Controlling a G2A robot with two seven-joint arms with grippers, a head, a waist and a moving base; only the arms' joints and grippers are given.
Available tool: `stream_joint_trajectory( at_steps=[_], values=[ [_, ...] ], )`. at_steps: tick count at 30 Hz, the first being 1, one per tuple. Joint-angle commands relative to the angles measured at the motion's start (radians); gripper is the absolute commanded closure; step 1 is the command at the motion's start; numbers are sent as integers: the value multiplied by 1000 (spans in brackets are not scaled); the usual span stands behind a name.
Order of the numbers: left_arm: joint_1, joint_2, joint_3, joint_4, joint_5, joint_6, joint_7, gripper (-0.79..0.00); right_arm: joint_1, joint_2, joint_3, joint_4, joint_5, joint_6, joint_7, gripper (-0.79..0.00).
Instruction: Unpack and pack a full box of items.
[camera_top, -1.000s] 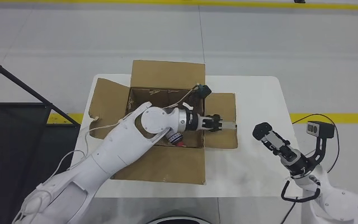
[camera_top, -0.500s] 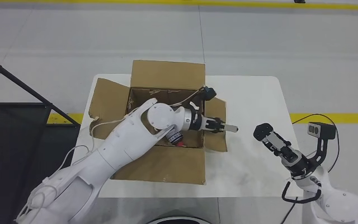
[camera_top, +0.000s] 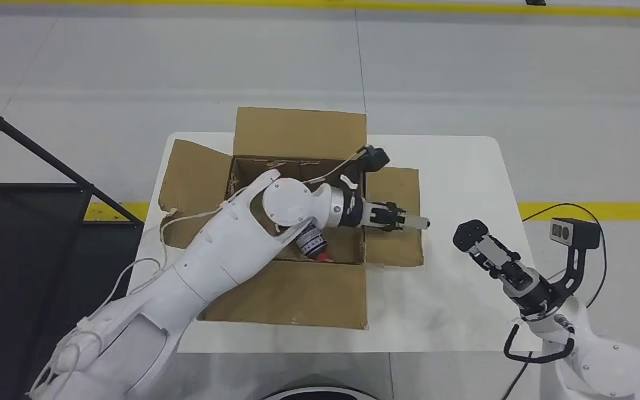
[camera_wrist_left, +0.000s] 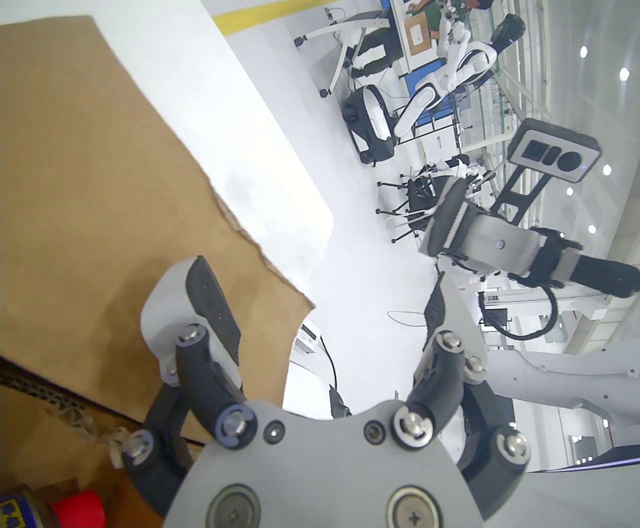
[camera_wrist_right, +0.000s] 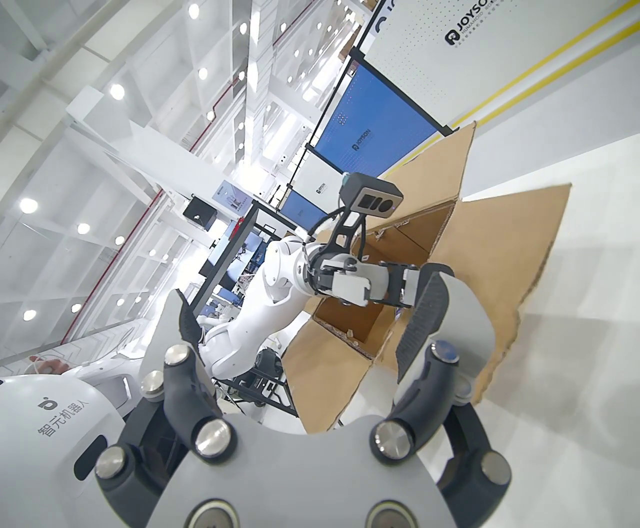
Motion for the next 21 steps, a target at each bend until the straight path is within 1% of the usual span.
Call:
stream_joint_trajectory(
  at_steps=[1, 5, 10, 13, 17, 21],
  values=[
    [7, 9, -33, -35, 4, -1, -1, -785, 0, 0, 0, 0, 0, 0, 0, -785],
    [31, 31, -105, -105, 30, 8, -8, -785, 22, 6, -37, -34, -49, -1, 6, -785],
    [101, 76, -256, -221, 73, 34, -9, -785, 110, 18, -111, -62, -129, 17, 52, -785],
    [165, 106, -367, -302, 103, 56, -19, -785, 188, 26, -176, -61, -183, 48, 87, -785],
    [272, 144, -530, -416, 143, 86, -35, -785, 306, 32, -271, -32, -245, 97, 117, -785],
    [384, 175, -690, -518, 167, 108, -51, -785, 422, 36, -372, 17, -316, 147, 149, -785]
  ],
)
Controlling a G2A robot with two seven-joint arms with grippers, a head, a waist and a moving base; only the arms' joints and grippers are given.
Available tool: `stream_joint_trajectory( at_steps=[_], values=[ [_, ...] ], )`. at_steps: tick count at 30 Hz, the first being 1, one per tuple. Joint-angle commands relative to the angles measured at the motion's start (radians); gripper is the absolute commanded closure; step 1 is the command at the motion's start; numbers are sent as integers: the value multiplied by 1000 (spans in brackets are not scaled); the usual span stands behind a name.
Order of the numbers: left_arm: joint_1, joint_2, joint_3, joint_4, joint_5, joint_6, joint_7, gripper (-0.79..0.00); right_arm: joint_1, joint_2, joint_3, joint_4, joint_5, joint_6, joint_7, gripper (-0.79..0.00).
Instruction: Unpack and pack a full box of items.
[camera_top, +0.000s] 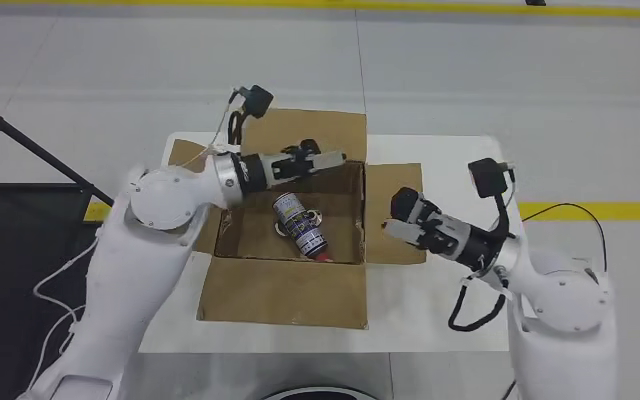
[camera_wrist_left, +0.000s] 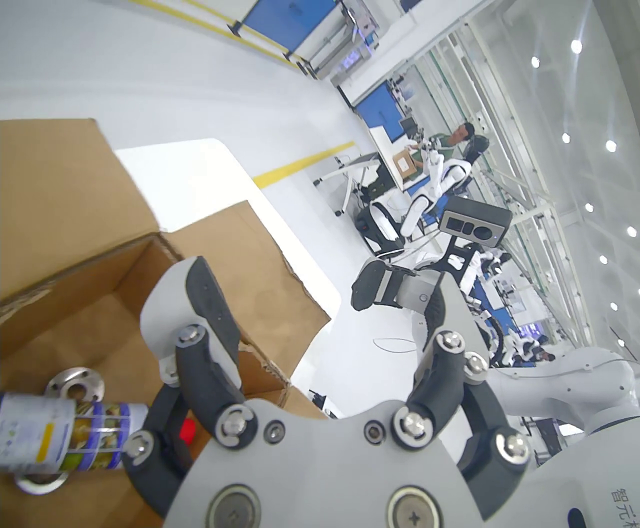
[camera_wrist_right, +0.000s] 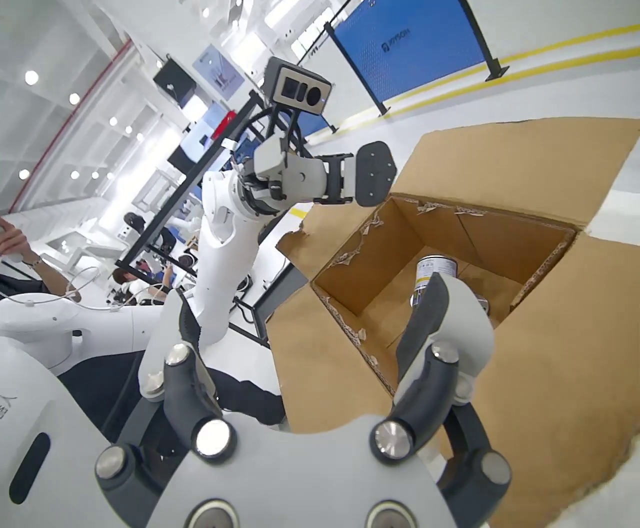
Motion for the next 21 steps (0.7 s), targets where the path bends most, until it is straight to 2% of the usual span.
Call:
stream_joint_trajectory(
  at_steps=[1, 9, 12, 21],
  values=[
    [57, 12, -82, -48, 6, 7, -4, -785, 57, 0, -52, 27, -29, 23, 13, -785],
    [278, 49, -372, -217, 10, 12, -7, -785, 295, -10, -307, 211, -157, 116, 93, -785],
    [357, 56, -465, -265, -2, 6, -2, -785, 392, -19, -417, 291, -274, 179, 142, -785],
    [548, 64, -666, -327, -57, -32, 43, -785, 616, -78, -683, 533, -306, 243, 135, -785]
  ],
)
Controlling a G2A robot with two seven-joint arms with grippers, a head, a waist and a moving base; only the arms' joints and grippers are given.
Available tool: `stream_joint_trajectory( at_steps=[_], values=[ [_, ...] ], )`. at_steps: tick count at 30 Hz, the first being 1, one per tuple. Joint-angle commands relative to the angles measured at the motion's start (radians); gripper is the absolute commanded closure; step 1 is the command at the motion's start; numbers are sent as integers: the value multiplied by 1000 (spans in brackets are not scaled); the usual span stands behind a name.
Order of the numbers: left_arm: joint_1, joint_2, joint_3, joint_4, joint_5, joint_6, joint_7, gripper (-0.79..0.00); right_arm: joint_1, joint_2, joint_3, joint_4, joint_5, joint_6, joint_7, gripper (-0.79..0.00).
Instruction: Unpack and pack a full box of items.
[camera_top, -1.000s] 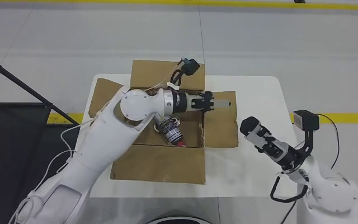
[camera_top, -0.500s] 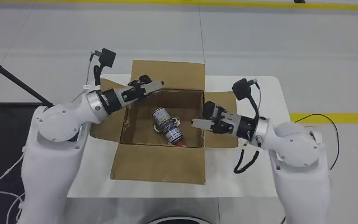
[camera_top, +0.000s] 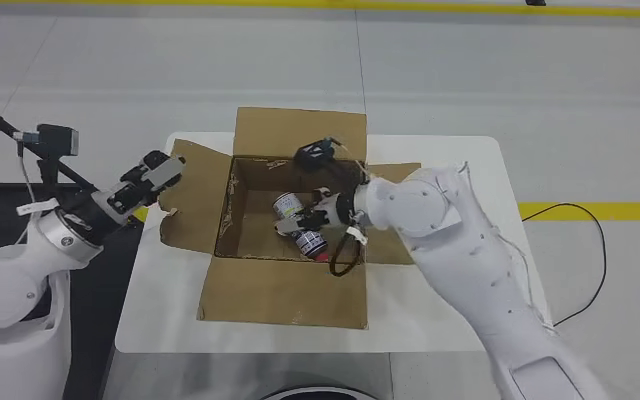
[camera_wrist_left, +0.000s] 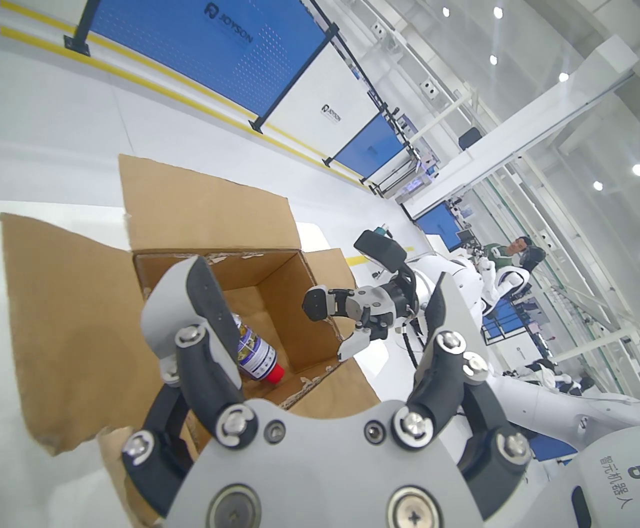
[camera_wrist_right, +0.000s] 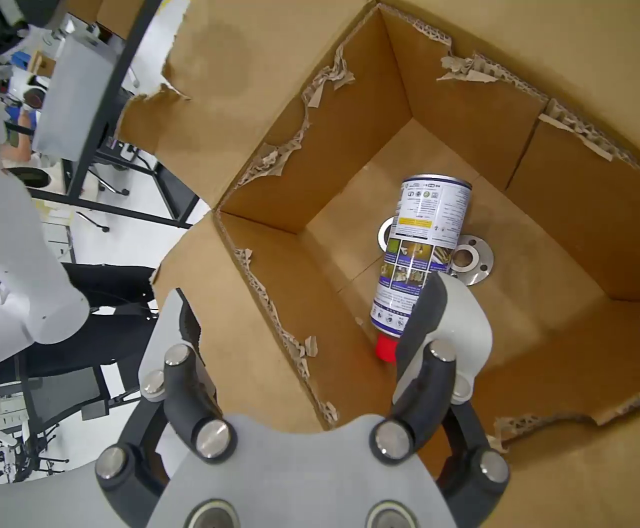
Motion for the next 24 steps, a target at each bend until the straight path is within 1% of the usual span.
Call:
stream_joint_trajectory(
  at_steps=[1, 6, 10, 15, 16, 24],
  values=[
    [38, 0, -34, -5, -15, -12, 11, -785, 35, -13, -47, 48, -7, 10, -10, -785],
    [132, -3, -100, -9, -58, -67, 46, -785, 95, -49, -152, 160, -58, 39, -78, -785],
    [204, -9, -120, -12, -80, -99, 100, -785, 126, -77, -220, 242, -88, 62, -103, -785],
    [271, -18, -136, -7, -95, -125, 183, -785, 167, -110, -285, 325, -135, 99, -107, -785],
    [281, -19, -138, -5, -97, -132, 189, -785, 172, -116, -294, 338, -138, 102, -109, -785],
    [281, -19, -138, -5, -97, -132, 189, -785, 194, -162, -361, 423, -205, 152, -161, -785]
  ],
)
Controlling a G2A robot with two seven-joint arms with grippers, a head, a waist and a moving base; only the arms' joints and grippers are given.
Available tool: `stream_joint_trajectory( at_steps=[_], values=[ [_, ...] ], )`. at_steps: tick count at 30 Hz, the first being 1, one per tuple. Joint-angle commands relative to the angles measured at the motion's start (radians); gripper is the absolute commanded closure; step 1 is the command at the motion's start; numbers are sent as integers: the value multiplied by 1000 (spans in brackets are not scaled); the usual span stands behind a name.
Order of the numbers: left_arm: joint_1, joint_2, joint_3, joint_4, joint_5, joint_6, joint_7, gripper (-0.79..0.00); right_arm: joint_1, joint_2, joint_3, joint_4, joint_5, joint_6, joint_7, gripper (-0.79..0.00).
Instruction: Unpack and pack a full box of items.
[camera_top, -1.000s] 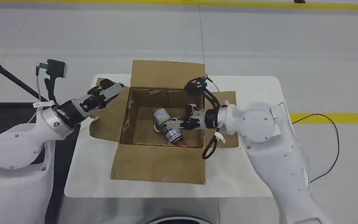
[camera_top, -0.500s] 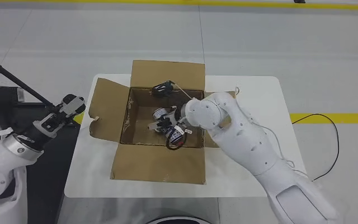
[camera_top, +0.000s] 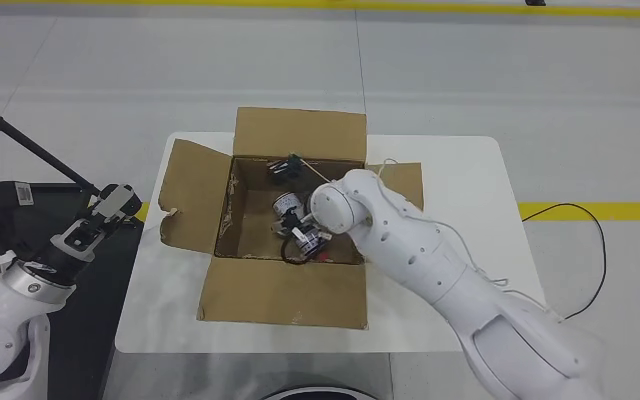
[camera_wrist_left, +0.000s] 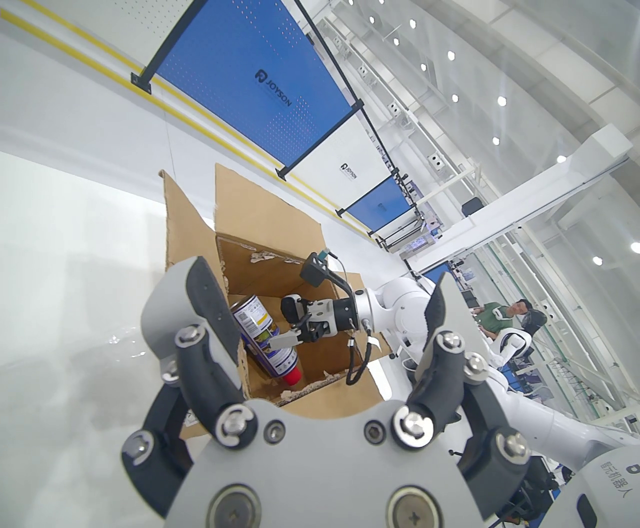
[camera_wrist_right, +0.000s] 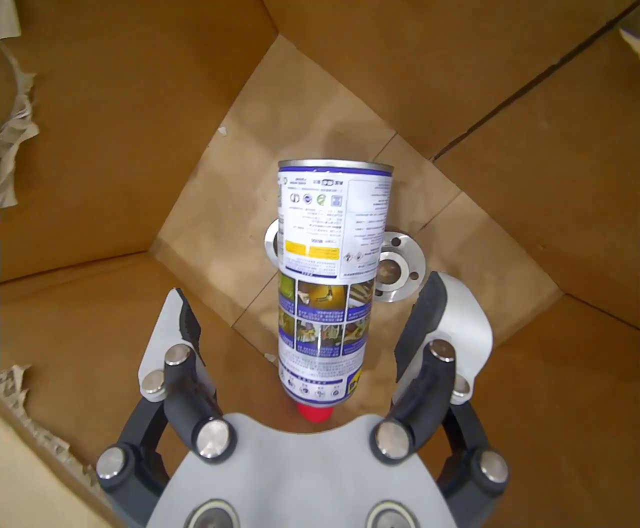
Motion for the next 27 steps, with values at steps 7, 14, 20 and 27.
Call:
stream_joint_trajectory(
  at_steps=[7, 14, 20, 27],
  values=[
    [0, 0, 0, 0, 0, 0, 0, -785, 15, -41, -33, 80, -19, 22, -4, -757],
    [0, 0, 0, 0, 0, 0, 0, -785, 28, -73, -45, 152, -17, 19, 11, -711],
    [0, 0, 0, 0, 0, 0, 0, -785, 37, -96, -48, 201, -11, 6, 31, -551],
    [0, 0, 0, 0, 0, 0, 0, -785, 48, -116, -39, 232, -11, -4, 32, -49]
  ],
)
